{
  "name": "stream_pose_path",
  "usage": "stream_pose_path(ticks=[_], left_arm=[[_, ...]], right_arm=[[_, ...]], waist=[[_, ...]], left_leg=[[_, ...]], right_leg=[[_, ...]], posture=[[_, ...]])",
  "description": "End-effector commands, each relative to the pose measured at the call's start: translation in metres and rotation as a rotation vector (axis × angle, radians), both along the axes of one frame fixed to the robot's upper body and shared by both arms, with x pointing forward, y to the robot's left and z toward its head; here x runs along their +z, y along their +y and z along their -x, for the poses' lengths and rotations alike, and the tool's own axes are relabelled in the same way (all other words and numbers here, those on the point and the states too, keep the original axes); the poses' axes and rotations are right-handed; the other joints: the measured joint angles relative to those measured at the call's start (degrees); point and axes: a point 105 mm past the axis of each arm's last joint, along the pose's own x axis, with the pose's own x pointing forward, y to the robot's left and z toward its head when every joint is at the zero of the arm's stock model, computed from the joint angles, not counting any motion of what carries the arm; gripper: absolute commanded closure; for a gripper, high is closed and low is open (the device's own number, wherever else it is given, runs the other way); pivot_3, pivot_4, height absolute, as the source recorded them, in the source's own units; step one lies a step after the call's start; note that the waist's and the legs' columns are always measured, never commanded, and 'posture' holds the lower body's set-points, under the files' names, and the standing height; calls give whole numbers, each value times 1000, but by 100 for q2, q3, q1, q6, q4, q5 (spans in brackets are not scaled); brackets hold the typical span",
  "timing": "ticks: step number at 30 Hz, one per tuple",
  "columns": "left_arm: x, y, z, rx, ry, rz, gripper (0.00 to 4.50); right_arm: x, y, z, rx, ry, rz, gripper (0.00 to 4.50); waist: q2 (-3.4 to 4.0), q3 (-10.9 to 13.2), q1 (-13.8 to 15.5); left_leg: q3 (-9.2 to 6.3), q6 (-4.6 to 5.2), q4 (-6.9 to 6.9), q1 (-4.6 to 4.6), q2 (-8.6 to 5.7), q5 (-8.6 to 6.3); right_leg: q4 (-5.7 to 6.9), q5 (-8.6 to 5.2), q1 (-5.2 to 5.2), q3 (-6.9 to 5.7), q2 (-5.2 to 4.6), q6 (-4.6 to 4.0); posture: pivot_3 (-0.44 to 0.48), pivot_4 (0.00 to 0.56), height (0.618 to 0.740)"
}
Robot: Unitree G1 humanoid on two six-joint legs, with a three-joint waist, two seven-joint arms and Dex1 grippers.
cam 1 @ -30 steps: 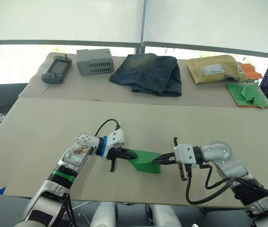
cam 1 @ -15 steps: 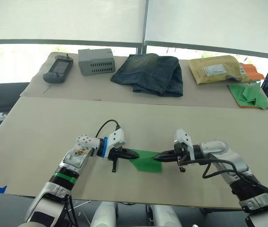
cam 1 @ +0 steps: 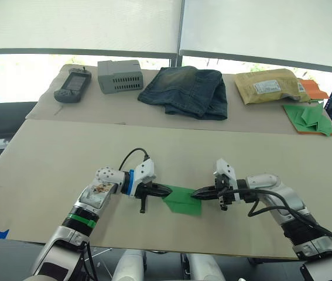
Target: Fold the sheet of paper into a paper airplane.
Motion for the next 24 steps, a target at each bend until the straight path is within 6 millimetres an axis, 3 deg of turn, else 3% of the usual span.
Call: stream_pose_path(ticks=[1,6,8,11,16,24], left_arm=[[16,4,-9,68,-18,62,4500],[45,0,-10,80,-39,174,4500],[47,-9,2,36,-2,204,4500],[34,-16,14,-10,12,155,4500],[13,-14,2,66,-3,66,4500],[-14,-11,9,16,17,-40,4500]], right_arm=[[-8,-4,-5,-23,-10,51,4487],[-12,-4,-6,-19,-34,70,4487],[-13,-5,-8,-30,-39,73,4487],[-14,-6,-9,-35,-46,80,4487],[-13,-7,-10,-54,-54,65,4487],[-12,-7,-5,-71,-79,62,4487]], waist=[[0,0,-9],[0,0,-26],[0,0,-32],[1,-1,-48],[1,-2,-46],[6,-8,-18]], left_leg=[[0,0,0,0,1,0],[-2,0,0,0,3,0],[-2,0,0,2,3,0],[0,0,0,5,4,0],[-1,0,0,7,4,0],[0,-1,0,7,2,0]], right_leg=[[0,0,0,0,0,0],[1,0,-2,-2,3,0],[1,0,1,-2,2,0],[1,0,3,-1,3,0],[3,1,4,-1,5,0],[1,1,6,0,3,1]], posture=[[0,150,728],[0,150,728],[0,150,728],[0,150,728],[0,150,728],[0,150,728]])
